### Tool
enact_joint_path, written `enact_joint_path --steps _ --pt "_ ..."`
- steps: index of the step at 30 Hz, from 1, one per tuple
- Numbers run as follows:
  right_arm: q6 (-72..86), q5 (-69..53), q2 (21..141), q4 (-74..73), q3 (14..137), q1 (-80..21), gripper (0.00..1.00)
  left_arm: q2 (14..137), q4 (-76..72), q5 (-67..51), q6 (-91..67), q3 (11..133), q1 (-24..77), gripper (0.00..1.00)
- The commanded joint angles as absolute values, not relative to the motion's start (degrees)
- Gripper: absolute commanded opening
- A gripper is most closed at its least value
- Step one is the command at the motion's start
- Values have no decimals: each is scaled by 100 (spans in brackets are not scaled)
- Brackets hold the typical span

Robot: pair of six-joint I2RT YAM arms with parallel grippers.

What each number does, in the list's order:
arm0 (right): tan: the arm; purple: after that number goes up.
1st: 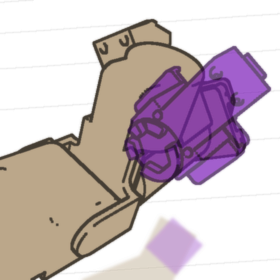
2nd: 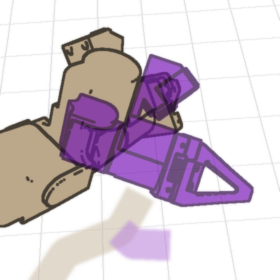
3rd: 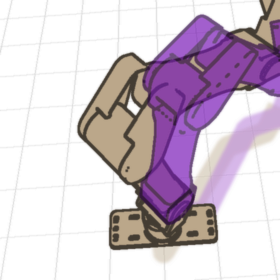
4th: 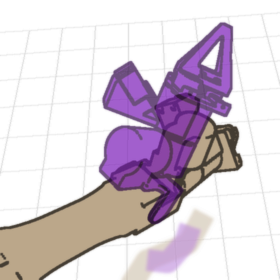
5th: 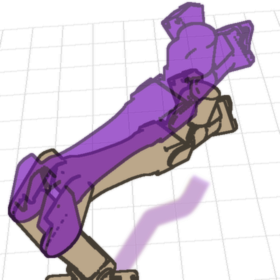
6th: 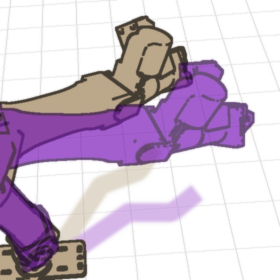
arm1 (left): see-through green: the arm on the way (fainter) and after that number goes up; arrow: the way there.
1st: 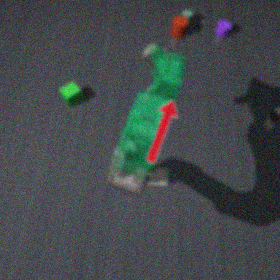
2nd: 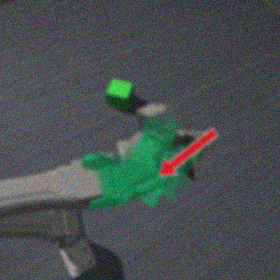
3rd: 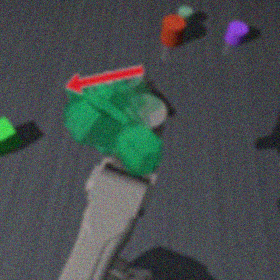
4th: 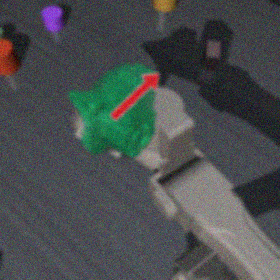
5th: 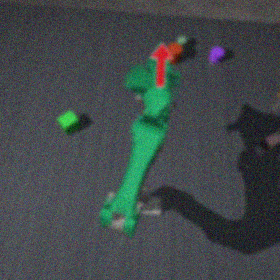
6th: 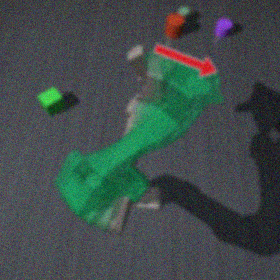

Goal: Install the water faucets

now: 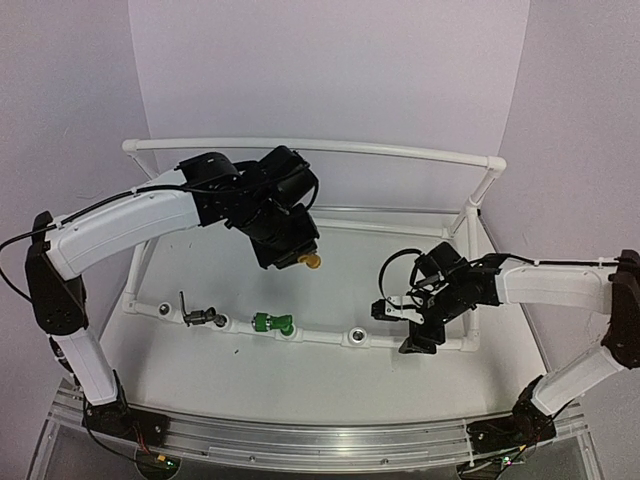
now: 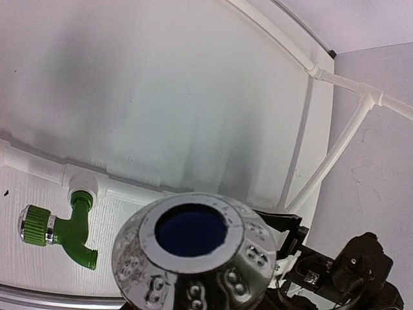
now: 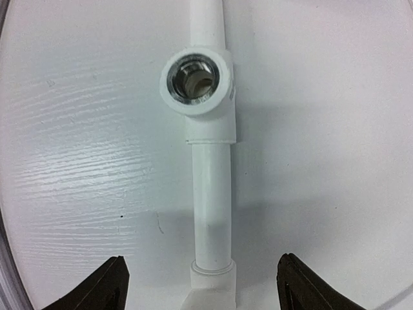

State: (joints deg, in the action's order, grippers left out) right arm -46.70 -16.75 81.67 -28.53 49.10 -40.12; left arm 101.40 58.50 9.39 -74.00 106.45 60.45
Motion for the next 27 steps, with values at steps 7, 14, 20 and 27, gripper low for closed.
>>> enact_joint_path --steps 7,14,20,27 --pt "-3957 -1752 9536 -2270 5568 -4134 73 9248 5733 1954 -7977 10167 6018 0" --pt "-3317 -1533 10017 -1631 5745 -4797 59 8913 5874 2317 -8077 10066 6012 0" --pt "-2883 -1780 10473 -1509 6041 -4914 27 8766 6012 2548 -8114 10023 6012 0" --pt "-2439 -1878 10825 -1346 6529 -5119 10 8786 6105 2610 -8193 10030 6010 0"
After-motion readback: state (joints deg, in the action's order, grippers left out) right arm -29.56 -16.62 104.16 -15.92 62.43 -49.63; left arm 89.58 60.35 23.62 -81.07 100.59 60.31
